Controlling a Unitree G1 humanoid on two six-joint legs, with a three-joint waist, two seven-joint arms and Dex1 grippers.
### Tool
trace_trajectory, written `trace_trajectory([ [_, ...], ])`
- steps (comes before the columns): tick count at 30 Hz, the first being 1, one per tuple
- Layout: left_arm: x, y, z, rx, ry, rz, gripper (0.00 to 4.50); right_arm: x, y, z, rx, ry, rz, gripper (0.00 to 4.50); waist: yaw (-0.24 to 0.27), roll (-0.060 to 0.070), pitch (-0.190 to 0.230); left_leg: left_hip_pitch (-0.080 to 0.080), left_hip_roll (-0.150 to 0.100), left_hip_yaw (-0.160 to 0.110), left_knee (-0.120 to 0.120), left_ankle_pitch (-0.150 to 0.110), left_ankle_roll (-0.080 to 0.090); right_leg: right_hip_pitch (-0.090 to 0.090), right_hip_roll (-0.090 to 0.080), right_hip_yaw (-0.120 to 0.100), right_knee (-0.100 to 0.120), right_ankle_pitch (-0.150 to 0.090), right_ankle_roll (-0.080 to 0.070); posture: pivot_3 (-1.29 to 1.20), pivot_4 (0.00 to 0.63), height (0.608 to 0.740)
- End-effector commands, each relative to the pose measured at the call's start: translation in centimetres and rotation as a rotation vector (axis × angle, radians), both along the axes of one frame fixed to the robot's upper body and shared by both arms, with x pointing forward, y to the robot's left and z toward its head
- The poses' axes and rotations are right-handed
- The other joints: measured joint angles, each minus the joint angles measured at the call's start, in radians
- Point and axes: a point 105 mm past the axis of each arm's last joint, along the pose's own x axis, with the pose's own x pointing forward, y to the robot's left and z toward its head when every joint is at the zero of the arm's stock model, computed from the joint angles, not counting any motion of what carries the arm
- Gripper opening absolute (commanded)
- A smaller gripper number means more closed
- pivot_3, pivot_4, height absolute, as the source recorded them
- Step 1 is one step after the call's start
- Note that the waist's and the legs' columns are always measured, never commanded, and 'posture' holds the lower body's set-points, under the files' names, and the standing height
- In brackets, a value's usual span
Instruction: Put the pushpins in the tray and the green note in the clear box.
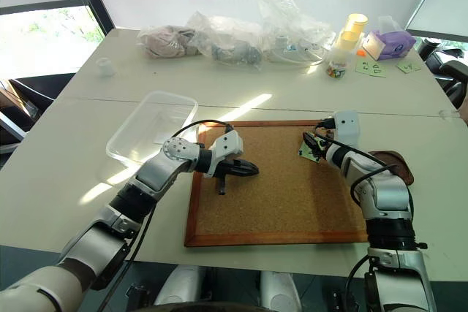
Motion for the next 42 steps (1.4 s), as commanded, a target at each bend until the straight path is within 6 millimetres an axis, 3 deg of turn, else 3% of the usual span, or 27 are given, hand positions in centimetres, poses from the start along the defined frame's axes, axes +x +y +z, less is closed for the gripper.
trace_trajectory([
  [1, -0.2, 0.8, -1.9, 0.068, 0.037, 0.036, 0.00, 0.3, -0.1, 0.8, -0.009, -0.029, 0.000, 1.59, 0.000, 0.000, 0.000, 0.000, 0.000, 0.000, 0.000, 0.000, 0.000, 0.000, 0.000, 0.000, 0.000, 0.000, 0.000, 0.00, 0.150, 0.740],
  [4, -0.2, 0.8, -1.9, 0.068, 0.036, 0.038, 0.00, 0.3, -0.2, 0.8, -0.009, -0.028, -0.005, 0.04, -0.001, 0.000, 0.000, 0.000, 0.000, 0.000, 0.000, 0.000, 0.000, 0.000, 0.000, 0.000, 0.000, 0.000, 0.000, 0.00, 0.150, 0.740],
  [18, 0.1, 1.3, -3.6, 0.157, 0.018, 0.050, 0.00, 0.0, -1.2, 2.5, -0.040, -0.118, -0.051, 0.04, 0.003, 0.000, 0.000, 0.001, 0.000, 0.000, 0.000, 0.000, 0.000, 0.001, -0.001, 0.000, 0.000, 0.000, 0.000, 0.00, 0.150, 0.740],
  [42, -0.2, 1.3, -3.9, 0.155, 0.072, 0.071, 0.00, -1.1, -1.1, 3.4, -0.040, -0.271, -0.118, 0.04, 0.000, 0.001, -0.001, 0.004, 0.000, -0.001, 0.000, 0.000, 0.000, 0.006, -0.001, 0.000, 0.000, 0.000, 0.000, 0.00, 0.150, 0.740],
])
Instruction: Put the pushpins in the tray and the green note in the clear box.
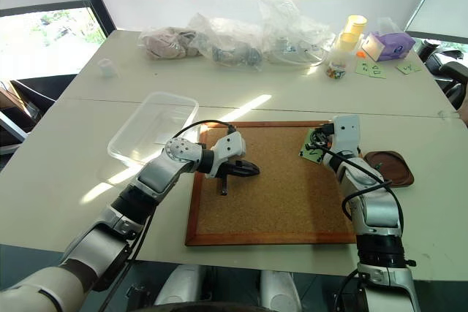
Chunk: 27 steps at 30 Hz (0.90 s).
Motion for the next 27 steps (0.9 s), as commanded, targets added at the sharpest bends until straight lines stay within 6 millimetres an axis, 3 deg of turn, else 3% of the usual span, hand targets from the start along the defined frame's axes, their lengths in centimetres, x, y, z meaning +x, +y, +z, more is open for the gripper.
trace_trajectory([
  [1, -0.2, 1.5, -3.5, 0.119, 0.083, 0.058, 0.00, 0.0, -1.3, 2.8, -0.002, -0.109, -0.051, 0.04, 0.000, 0.000, 0.000, 0.000, 0.000, 0.000, 0.000, 0.000, 0.000, 0.000, 0.000, 0.000, 0.000, 0.000, 0.000, 0.00, 0.150, 0.740],
  [7, -0.2, 1.3, -3.4, 0.115, 0.079, 0.056, 0.00, 0.0, -1.3, 1.1, 0.014, -0.045, -0.048, 0.04, 0.000, 0.000, 0.000, 0.000, 0.000, 0.000, 0.000, 0.000, 0.000, 0.000, 0.000, 0.000, 0.000, 0.000, 0.000, 0.00, 0.150, 0.740],
  [10, -0.2, 1.3, -3.3, 0.114, 0.077, 0.057, 0.00, 0.2, -1.4, 0.6, 0.008, -0.027, -0.049, 1.00, 0.000, 0.000, 0.000, 0.000, 0.000, 0.000, 0.000, 0.000, 0.000, 0.000, 0.000, 0.000, 0.000, 0.000, 0.000, 0.00, 0.150, 0.740],
  [13, -0.1, 1.3, -3.3, 0.113, 0.076, 0.058, 0.00, 0.2, -1.4, 0.4, -0.005, -0.018, -0.048, 2.45, 0.000, 0.000, 0.000, 0.000, 0.000, 0.000, 0.000, 0.000, 0.000, 0.000, 0.000, 0.000, 0.000, 0.000, 0.000, 0.00, 0.150, 0.740],
  [23, -0.2, 1.3, -3.3, 0.111, 0.075, 0.057, 0.00, 0.1, -1.4, 0.6, 0.032, -0.033, -0.046, 2.45, 0.000, 0.000, 0.000, 0.000, 0.000, 0.000, 0.000, 0.000, 0.000, 0.000, 0.000, 0.000, 0.000, 0.000, 0.000, 0.00, 0.150, 0.740],
  [26, -0.2, 1.3, -3.3, 0.112, 0.076, 0.054, 0.00, 0.1, -1.3, 0.8, 0.037, -0.041, -0.042, 1.60, 0.000, 0.000, 0.000, 0.000, 0.000, 0.000, 0.000, 0.000, 0.000, 0.000, -0.001, 0.000, 0.000, 0.000, 0.000, 0.00, 0.150, 0.740],
  [27, -0.2, 1.3, -3.3, 0.113, 0.077, 0.053, 0.00, 0.1, -1.2, 0.8, 0.038, -0.042, -0.040, 1.12, 0.000, 0.000, 0.000, 0.000, 0.000, 0.000, 0.000, 0.000, 0.000, 0.000, -0.001, 0.000, 0.000, 0.000, 0.000, 0.00, 0.150, 0.740],
])
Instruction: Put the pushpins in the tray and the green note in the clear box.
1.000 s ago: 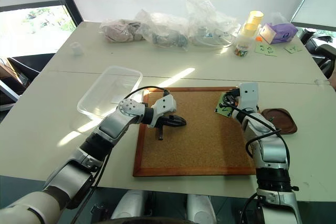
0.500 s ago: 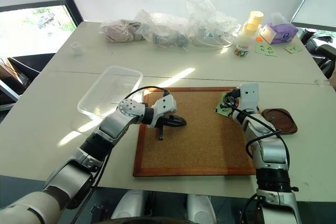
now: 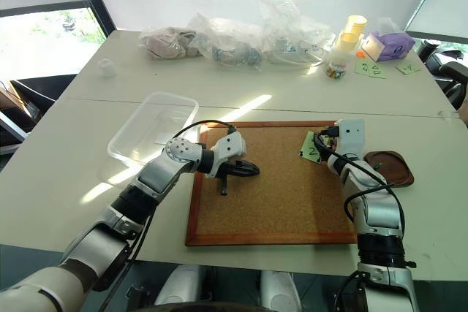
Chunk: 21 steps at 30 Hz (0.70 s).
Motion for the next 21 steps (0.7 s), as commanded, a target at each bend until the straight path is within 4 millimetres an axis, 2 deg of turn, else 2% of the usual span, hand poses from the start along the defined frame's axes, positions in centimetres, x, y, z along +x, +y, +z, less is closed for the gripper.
trace_trajectory([
  [1, -0.3, 1.3, -3.3, 0.113, 0.077, 0.053, 0.00, 0.2, -0.1, 1.9, 0.007, -0.074, 0.000, 0.61, 0.001, 0.000, 0.000, 0.000, 0.000, 0.000, 0.000, 0.000, 0.000, 0.000, 0.000, 0.000, 0.000, 0.000, 0.000, 0.00, 0.150, 0.740],
  [2, -0.3, 1.3, -3.4, 0.114, 0.077, 0.053, 0.00, 0.2, 0.0, 1.8, 0.010, -0.070, 0.003, 0.06, 0.001, 0.000, 0.000, 0.000, 0.000, 0.000, 0.000, 0.000, 0.000, 0.000, 0.000, 0.000, 0.000, 0.000, 0.000, 0.00, 0.150, 0.740],
  [8, -0.3, 1.3, -3.4, 0.116, 0.076, 0.054, 0.00, 0.2, 0.1, 1.9, 0.023, -0.075, 0.007, 0.06, 0.001, 0.000, 0.000, 0.000, 0.000, 0.000, 0.000, 0.000, 0.000, 0.000, -0.001, 0.000, 0.000, 0.000, 0.000, 0.00, 0.150, 0.740],
  [21, -0.4, 1.3, -3.6, 0.114, 0.093, 0.055, 0.00, 0.6, -0.7, 4.6, 0.042, -0.199, -0.037, 0.06, -0.001, 0.000, 0.000, 0.000, 0.000, 0.000, 0.000, 0.000, 0.000, 0.000, -0.001, 0.000, 0.000, 0.000, 0.000, 0.00, 0.150, 0.740],
])
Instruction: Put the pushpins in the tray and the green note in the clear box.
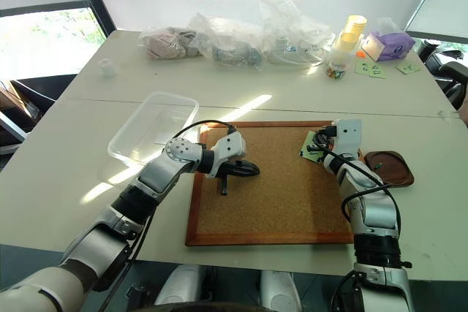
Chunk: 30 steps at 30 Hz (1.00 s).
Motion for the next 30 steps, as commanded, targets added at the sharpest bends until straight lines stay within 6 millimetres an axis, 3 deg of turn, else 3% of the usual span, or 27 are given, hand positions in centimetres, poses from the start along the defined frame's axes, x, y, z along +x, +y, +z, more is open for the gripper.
trace_trajectory([
  [1, -0.5, 1.3, -3.6, 0.114, 0.100, 0.049, 0.00, 0.4, -1.5, 4.2, 0.005, -0.161, -0.062, 0.06, 0.000, 0.000, 0.000, 0.000, 0.000, 0.000, 0.000, 0.000, 0.000, 0.000, 0.000, 0.000, 0.000, 0.000, 0.000, 0.00, 0.150, 0.740],
  [7, -0.8, 0.9, -3.3, 0.067, 0.190, 0.076, 0.00, 0.3, -1.4, 4.8, 0.005, -0.204, -0.061, 0.06, -0.001, 0.000, 0.000, 0.000, 0.000, 0.000, 0.000, 0.000, 0.000, 0.000, 0.000, 0.000, 0.000, 0.000, 0.000, 0.00, 0.150, 0.740],
  [13, -0.9, 0.9, -3.1, 0.064, 0.202, 0.078, 0.00, -0.3, -0.8, 3.7, -0.095, -0.200, -0.016, 0.06, -0.001, 0.000, 0.000, 0.000, 0.001, 0.000, -0.001, 0.000, 0.000, 0.000, 0.001, 0.000, -0.001, 0.000, 0.000, 0.00, 0.150, 0.740],
  [18, -0.9, 1.0, -3.2, 0.077, 0.192, 0.074, 0.00, -0.6, -1.2, 3.6, -0.073, -0.215, -0.035, 0.06, -0.001, 0.000, 0.000, 0.000, 0.001, 0.000, -0.001, 0.000, 0.000, 0.000, 0.001, 0.000, -0.001, 0.000, 0.000, 0.00, 0.150, 0.740],
  [23, -1.0, 1.0, -3.1, 0.080, 0.164, 0.060, 0.00, -2.1, -3.8, 5.6, -0.013, -0.291, -0.167, 0.06, 0.001, 0.000, 0.000, -0.001, 0.001, 0.000, -0.002, 0.000, 0.000, -0.001, 0.001, 0.000, -0.001, 0.000, 0.000, 0.00, 0.150, 0.740],
  [26, -1.1, 0.8, -2.5, 0.048, 0.115, 0.029, 0.00, -4.9, -7.0, 6.3, -0.006, -0.285, -0.315, 0.06, 0.004, 0.000, 0.000, -0.002, 0.001, -0.001, -0.002, 0.000, 0.000, -0.001, 0.000, 0.000, -0.002, 0.000, 0.000, 0.00, 0.150, 0.740],
  [30, -1.2, 0.6, -2.0, 0.014, 0.084, 0.014, 0.00, -7.8, -9.7, 5.4, -0.020, -0.171, -0.442, 0.06, -0.002, 0.001, 0.000, -0.002, 0.001, -0.001, -0.002, 0.000, 0.000, -0.002, -0.001, 0.000, -0.002, 0.000, 0.000, 0.00, 0.150, 0.740],
])
